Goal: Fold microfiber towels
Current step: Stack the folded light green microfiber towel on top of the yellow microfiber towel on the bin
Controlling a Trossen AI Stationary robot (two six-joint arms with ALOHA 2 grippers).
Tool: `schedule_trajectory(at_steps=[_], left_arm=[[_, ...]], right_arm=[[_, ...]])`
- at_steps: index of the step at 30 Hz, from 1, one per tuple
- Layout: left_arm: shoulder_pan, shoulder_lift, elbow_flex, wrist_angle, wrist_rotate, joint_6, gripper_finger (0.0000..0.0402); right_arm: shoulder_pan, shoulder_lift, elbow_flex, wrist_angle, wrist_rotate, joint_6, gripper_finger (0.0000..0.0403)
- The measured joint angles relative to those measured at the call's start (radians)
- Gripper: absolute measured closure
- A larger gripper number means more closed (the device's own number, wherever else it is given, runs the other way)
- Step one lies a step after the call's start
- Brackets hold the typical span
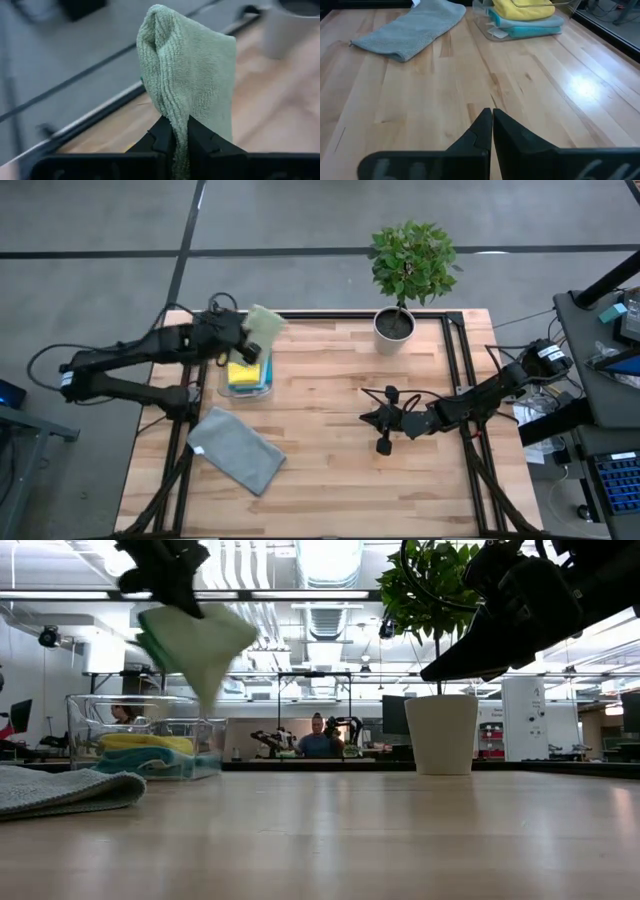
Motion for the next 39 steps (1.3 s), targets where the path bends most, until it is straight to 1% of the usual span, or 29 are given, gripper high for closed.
schedule_trajectory(at_steps=[3,6,9,11,15,18,20,25,26,31,36,39], left_arm=[[0.056,-0.037,0.0,-0.062,-0.056,-0.004,0.0389],[0.104,-0.049,-0.001,-0.098,-0.066,-0.003,0.0389],[0.129,-0.034,-0.02,-0.112,-0.061,-0.039,0.0389],[0.131,-0.012,-0.046,-0.108,-0.034,-0.077,0.0389],[0.13,0.049,-0.124,-0.107,-0.01,-0.203,0.0389],[0.131,0.085,-0.183,-0.087,0.039,-0.305,0.0389],[0.129,0.101,-0.212,-0.041,0.069,-0.348,0.0389],[0.147,0.109,-0.265,0.101,0.081,-0.399,0.0389],[0.158,0.106,-0.277,0.12,0.089,-0.417,0.0389],[0.191,0.076,-0.324,0.115,0.116,-0.519,0.0389],[0.228,-0.005,-0.348,0.103,0.111,-0.553,0.0389],[0.268,-0.059,-0.372,0.107,0.143,-0.593,0.0389]], right_arm=[[0.0,0.0,0.0,-0.001,0.0,-0.001,0.0394],[0.0,0.0,0.0,-0.003,0.0,-0.001,0.0394],[0.0,0.0,0.0,-0.003,0.0,-0.002,0.0394],[0.0,0.0,0.0,-0.003,0.0,-0.002,0.0394],[0.0,0.0,-0.001,-0.007,0.0,-0.002,0.0394],[0.0,0.0,-0.001,-0.008,0.0,-0.002,0.0394],[0.0,0.0,-0.001,-0.009,-0.001,-0.002,0.0394],[0.0,0.0,-0.001,-0.009,-0.004,-0.014,0.0394],[0.0,0.0,-0.001,-0.008,-0.004,-0.015,0.0394],[0.002,0.0,-0.001,-0.008,-0.005,-0.016,0.0394],[0.005,0.0,-0.001,-0.013,-0.023,-0.067,0.0394],[0.007,0.0,-0.001,-0.014,-0.023,-0.055,0.0394]])
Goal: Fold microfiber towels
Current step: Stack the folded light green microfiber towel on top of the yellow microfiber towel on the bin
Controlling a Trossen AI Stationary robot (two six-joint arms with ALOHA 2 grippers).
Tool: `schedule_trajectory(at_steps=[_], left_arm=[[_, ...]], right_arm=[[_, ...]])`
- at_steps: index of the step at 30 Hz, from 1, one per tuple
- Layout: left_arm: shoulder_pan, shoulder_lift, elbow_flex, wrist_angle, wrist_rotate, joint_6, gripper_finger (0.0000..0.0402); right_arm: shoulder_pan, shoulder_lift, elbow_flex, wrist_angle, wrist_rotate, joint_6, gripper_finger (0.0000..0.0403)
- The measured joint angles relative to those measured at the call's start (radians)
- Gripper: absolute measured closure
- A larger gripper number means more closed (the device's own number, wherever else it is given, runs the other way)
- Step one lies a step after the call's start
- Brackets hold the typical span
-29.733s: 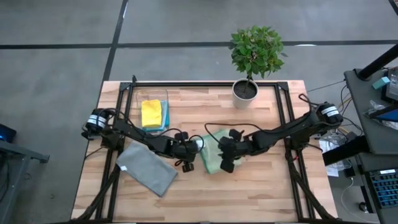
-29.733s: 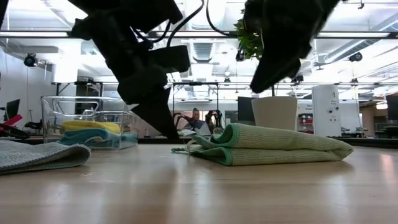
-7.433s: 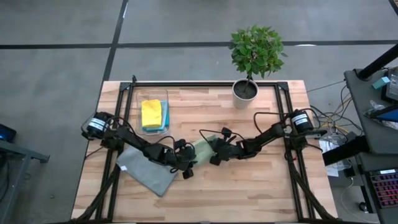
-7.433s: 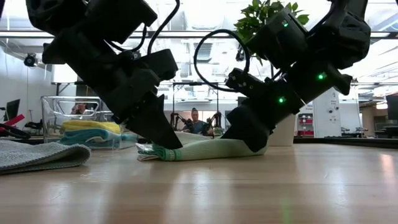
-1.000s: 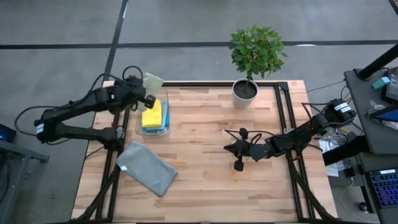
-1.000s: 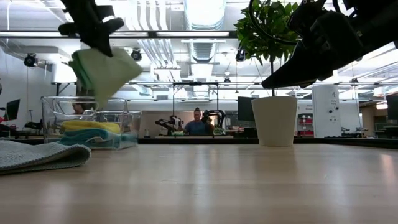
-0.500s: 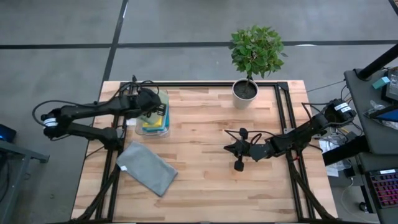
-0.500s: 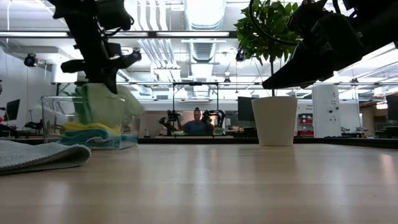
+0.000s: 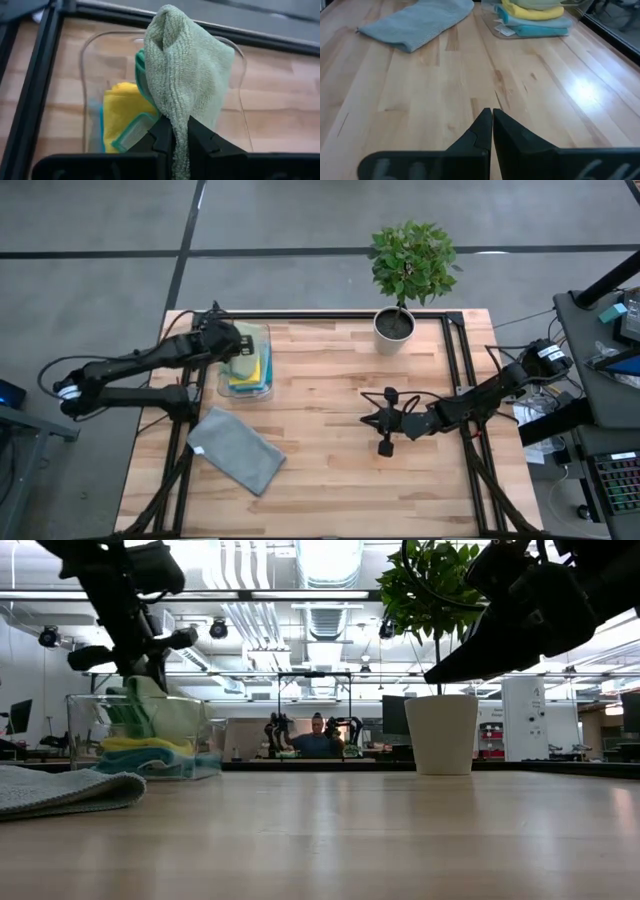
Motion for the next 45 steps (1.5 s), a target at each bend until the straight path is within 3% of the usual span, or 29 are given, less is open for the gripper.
schedule_trajectory(at_steps=[9,20,38,45], left_arm=[[0.016,0.019,-0.023,0.154,0.052,-0.061,0.0389],[0.021,0.13,-0.058,0.13,0.071,-0.052,0.0371],[0.023,0.125,-0.051,0.096,0.004,0.303,0.0348],[0.023,0.125,-0.051,0.095,-0.004,0.333,0.0284]], right_arm=[[0.026,0.0,0.0,-0.003,-0.004,0.012,0.0394],[0.028,0.0,0.0,-0.003,-0.003,0.013,0.0394],[0.028,0.0,0.0,-0.003,-0.003,0.013,0.0394],[0.028,0.0,0.0,-0.003,-0.003,0.013,0.0394]])
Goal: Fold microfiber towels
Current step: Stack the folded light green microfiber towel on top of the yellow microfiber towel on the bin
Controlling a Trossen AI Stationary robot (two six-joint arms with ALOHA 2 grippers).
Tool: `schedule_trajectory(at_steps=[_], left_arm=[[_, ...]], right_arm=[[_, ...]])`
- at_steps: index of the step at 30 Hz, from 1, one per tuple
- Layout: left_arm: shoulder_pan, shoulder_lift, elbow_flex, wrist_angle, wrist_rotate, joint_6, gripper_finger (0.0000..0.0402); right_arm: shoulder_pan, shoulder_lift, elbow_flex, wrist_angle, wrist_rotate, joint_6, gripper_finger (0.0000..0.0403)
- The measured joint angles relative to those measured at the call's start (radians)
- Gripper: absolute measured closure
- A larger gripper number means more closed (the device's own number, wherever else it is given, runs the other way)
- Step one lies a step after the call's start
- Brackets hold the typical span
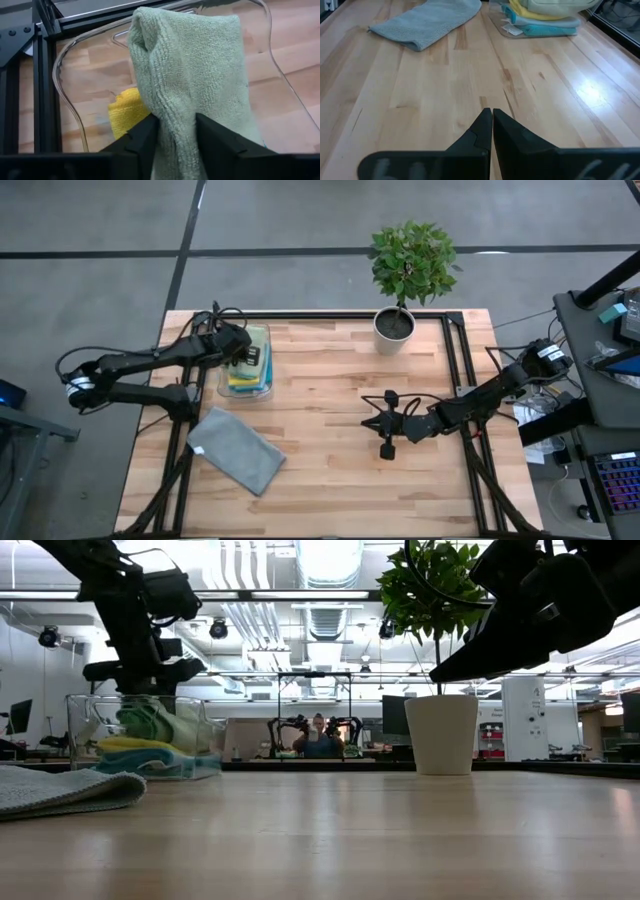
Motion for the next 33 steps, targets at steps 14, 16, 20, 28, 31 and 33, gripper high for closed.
schedule_trajectory(at_steps=[14,16,20,28,31,33], left_arm=[[0.004,-0.002,0.082,-0.156,-0.051,0.157,0.0206],[0.004,-0.002,0.092,-0.193,-0.06,0.16,0.0206],[0.002,-0.003,0.119,-0.228,-0.041,0.181,0.0206],[-0.008,-0.003,0.21,-0.226,0.221,0.452,0.0206],[-0.024,0.001,0.2,-0.228,0.299,0.535,0.0206],[-0.033,0.016,0.18,-0.239,0.322,0.571,0.021]], right_arm=[[0.0,0.0,0.0,-0.007,0.0,0.006,0.0394],[0.0,0.0,0.0,-0.007,0.0,0.007,0.0394],[0.0,0.0,0.0,-0.007,0.0,0.007,0.0394],[0.0,0.0,0.0,-0.007,0.0,0.007,0.0394],[0.0,0.0,0.0,-0.007,0.001,0.007,0.0394],[0.0,0.0,0.0,-0.007,0.001,0.007,0.0394]])
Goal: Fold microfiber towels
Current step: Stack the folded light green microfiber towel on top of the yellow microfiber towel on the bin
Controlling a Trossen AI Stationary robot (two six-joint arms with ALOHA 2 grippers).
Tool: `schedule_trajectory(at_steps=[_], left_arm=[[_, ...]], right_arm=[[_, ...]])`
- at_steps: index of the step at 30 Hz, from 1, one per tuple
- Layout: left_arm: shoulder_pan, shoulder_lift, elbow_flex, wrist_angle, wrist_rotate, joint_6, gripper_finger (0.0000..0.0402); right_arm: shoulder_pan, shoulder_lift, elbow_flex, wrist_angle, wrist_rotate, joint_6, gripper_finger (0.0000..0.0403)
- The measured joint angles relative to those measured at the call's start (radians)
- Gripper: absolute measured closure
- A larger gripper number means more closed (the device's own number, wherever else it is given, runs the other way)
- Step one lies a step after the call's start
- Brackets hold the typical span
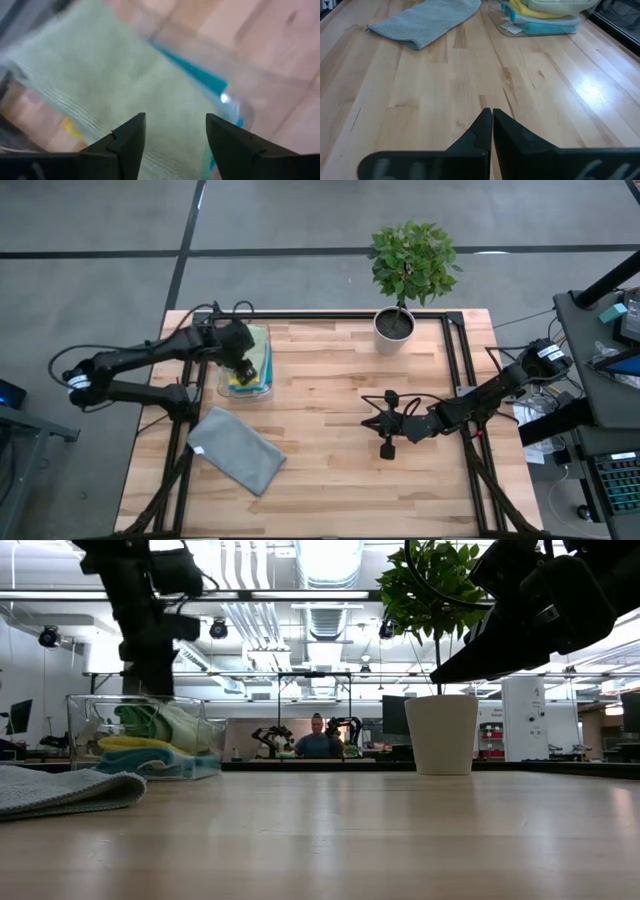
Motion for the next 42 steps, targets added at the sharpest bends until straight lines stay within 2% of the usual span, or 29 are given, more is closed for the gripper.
schedule_trajectory(at_steps=[8,16,23,26,29,36,42], left_arm=[[-0.005,0.14,-0.074,-0.068,-0.167,-0.049,0.0285],[-0.005,0.252,-0.057,-0.081,-0.155,-0.053,0.0346],[-0.005,0.213,0.023,-0.135,-0.126,-0.045,0.0353],[-0.005,0.182,0.031,-0.104,-0.126,-0.023,0.0353],[-0.003,0.163,0.023,-0.044,-0.151,-0.019,0.0353],[0.0,0.182,0.011,-0.053,-0.167,-0.057,0.0353],[0.0,0.214,-0.059,-0.005,-0.169,-0.11,0.0353]], right_arm=[[-0.002,0.0,0.0,0.0,0.003,-0.005,0.0394],[-0.002,0.0,0.0,-0.003,0.003,-0.008,0.0394],[-0.002,0.0,0.0,-0.005,0.003,-0.008,0.0394],[-0.002,0.0,0.0,-0.007,0.003,-0.008,0.0394],[-0.002,0.0,0.0,-0.007,0.003,-0.008,0.0394],[-0.002,0.0,0.0,-0.008,0.004,-0.008,0.0394],[-0.002,0.0,0.0,-0.009,0.003,-0.008,0.0394]])
